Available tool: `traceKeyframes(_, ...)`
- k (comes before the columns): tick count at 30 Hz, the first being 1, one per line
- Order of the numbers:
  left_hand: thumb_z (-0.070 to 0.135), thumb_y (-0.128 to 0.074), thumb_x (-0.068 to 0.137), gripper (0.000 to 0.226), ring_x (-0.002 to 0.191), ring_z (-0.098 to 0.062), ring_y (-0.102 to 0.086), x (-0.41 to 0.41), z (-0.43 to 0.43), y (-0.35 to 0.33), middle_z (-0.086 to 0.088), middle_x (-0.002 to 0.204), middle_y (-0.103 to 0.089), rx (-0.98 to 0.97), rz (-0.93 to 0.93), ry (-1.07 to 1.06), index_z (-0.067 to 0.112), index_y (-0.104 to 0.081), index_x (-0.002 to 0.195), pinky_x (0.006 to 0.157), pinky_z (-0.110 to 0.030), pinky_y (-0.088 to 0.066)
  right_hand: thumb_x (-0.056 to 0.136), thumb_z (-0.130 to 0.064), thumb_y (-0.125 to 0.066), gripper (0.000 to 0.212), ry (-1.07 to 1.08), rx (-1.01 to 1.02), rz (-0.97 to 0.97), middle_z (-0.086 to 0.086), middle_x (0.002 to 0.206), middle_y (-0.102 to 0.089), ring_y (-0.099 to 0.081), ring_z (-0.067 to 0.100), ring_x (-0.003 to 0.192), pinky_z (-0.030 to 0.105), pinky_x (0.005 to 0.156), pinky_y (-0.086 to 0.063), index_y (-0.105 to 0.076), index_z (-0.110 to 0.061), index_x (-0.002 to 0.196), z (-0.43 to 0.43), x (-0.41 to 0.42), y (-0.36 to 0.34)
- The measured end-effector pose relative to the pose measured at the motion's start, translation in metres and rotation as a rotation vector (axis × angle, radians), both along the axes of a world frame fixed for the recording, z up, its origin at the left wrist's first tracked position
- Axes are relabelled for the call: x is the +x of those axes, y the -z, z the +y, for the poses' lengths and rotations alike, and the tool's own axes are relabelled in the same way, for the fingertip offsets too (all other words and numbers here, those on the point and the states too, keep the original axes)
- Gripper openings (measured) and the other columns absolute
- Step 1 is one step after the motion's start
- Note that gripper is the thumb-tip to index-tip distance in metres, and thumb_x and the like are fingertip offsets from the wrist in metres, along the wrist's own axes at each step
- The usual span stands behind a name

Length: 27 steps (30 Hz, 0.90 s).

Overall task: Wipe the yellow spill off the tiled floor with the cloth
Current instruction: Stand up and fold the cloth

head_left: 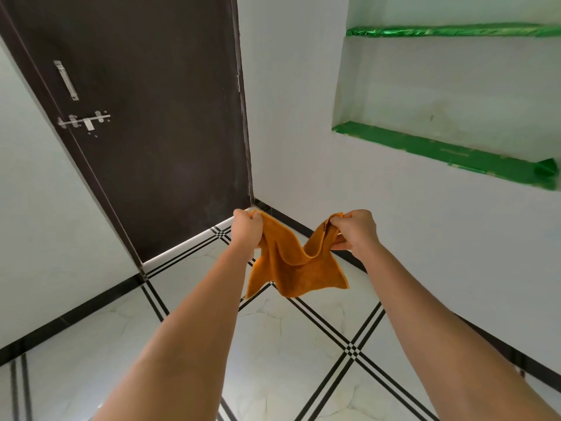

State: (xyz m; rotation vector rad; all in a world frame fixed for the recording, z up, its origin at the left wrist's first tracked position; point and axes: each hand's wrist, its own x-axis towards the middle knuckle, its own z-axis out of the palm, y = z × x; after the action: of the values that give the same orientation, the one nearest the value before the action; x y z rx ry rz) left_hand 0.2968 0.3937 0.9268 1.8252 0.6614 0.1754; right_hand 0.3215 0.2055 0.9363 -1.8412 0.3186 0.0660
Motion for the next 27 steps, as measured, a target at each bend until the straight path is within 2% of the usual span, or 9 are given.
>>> traceKeyframes(4,0.012,-0.057,0.091,0.040,0.094,-0.023,-0.055,-0.003,-0.006,0.000,-0.009,0.106,-0.053,-0.413,-0.055,-0.049,0.007,-0.039,0.127,0.072,-0.035,-0.049,0.083,-0.013,-0.069,0.019,-0.043,0.061,0.010,0.023,0.084,-0.068,-0.070,0.033,0.071,0.041,0.058,-0.059,-0.054,-0.002,0.078,-0.002,0.002,-0.001)
traceKeyframes(8,0.014,-0.061,0.087,0.047,0.114,-0.029,-0.054,-0.005,0.003,-0.004,-0.011,0.117,-0.053,-0.471,-0.055,0.020,0.003,-0.044,0.129,0.088,-0.040,-0.048,0.085,-0.015,-0.068,0.020,-0.080,0.084,-0.020,0.015,0.086,-0.067,-0.066,0.023,0.074,0.038,0.062,-0.057,-0.062,-0.001,0.098,-0.013,0.007,-0.004)
traceKeyframes(10,0.015,-0.060,0.089,0.041,0.109,-0.029,-0.057,-0.001,0.010,0.001,-0.010,0.110,-0.055,-0.446,-0.030,-0.026,0.002,-0.046,0.125,0.086,-0.041,-0.050,0.087,-0.013,-0.065,0.017,-0.034,0.070,0.009,0.014,0.086,-0.062,-0.063,0.023,0.074,0.034,0.052,-0.053,-0.060,0.000,0.098,-0.017,0.010,-0.004)
traceKeyframes(13,0.012,-0.050,0.095,0.007,0.075,-0.018,-0.054,0.003,0.009,0.013,-0.006,0.079,-0.046,-0.424,0.059,-0.154,0.005,-0.049,0.096,0.070,-0.032,-0.052,0.091,-0.009,-0.058,0.010,0.049,-0.051,0.074,0.016,0.093,-0.056,-0.062,0.031,0.080,0.037,0.053,-0.053,-0.050,-0.005,0.094,-0.016,0.012,0.000)
traceKeyframes(16,0.006,-0.043,0.095,0.020,0.069,-0.016,-0.043,0.003,0.006,0.031,-0.006,0.072,-0.036,-0.374,0.127,-0.191,0.011,-0.040,0.076,0.074,-0.031,-0.049,0.091,-0.009,-0.056,0.011,0.081,-0.077,0.097,0.014,0.084,-0.052,-0.057,0.026,0.067,0.043,0.066,-0.057,-0.046,-0.006,0.090,-0.013,0.012,0.005)
traceKeyframes(19,0.009,-0.044,0.095,0.013,0.066,-0.016,-0.046,0.000,-0.004,0.037,-0.006,0.072,-0.038,-0.413,0.147,-0.162,0.010,-0.043,0.083,0.072,-0.031,-0.047,0.088,-0.006,-0.058,0.013,0.052,0.040,0.155,0.015,0.072,-0.052,-0.058,0.025,0.061,0.043,0.062,-0.057,-0.048,-0.005,0.080,-0.008,0.008,0.007)
traceKeyframes(20,0.010,-0.047,0.095,0.005,0.073,-0.020,-0.053,-0.001,-0.009,0.036,-0.008,0.079,-0.045,-0.445,0.134,-0.116,0.009,-0.044,0.091,0.074,-0.034,-0.049,0.086,-0.004,-0.059,0.011,0.011,0.099,0.174,0.016,0.071,-0.054,-0.060,0.026,0.061,0.042,0.057,-0.057,-0.050,-0.003,0.080,-0.005,0.005,0.006)
traceKeyframes(22,0.013,-0.054,0.093,0.019,0.099,-0.030,-0.057,-0.002,-0.019,0.033,-0.012,0.100,-0.052,-0.456,0.107,0.007,0.009,-0.045,0.109,0.080,-0.041,-0.051,0.086,-0.004,-0.061,0.008,-0.089,0.185,0.198,0.017,0.073,-0.059,-0.063,0.028,0.061,0.039,0.052,-0.056,-0.055,0.000,0.082,0.003,0.000,0.006)
traceKeyframes(27,0.026,-0.054,0.093,0.026,0.095,-0.026,-0.066,-0.003,-0.037,0.020,-0.013,0.104,-0.067,-0.381,0.036,0.328,0.006,-0.058,0.109,0.073,-0.036,-0.056,0.088,-0.015,-0.064,0.015,-0.283,0.249,0.164,0.018,0.082,-0.066,-0.067,0.030,0.074,0.046,0.068,-0.058,-0.064,0.000,0.088,0.019,-0.010,0.005)
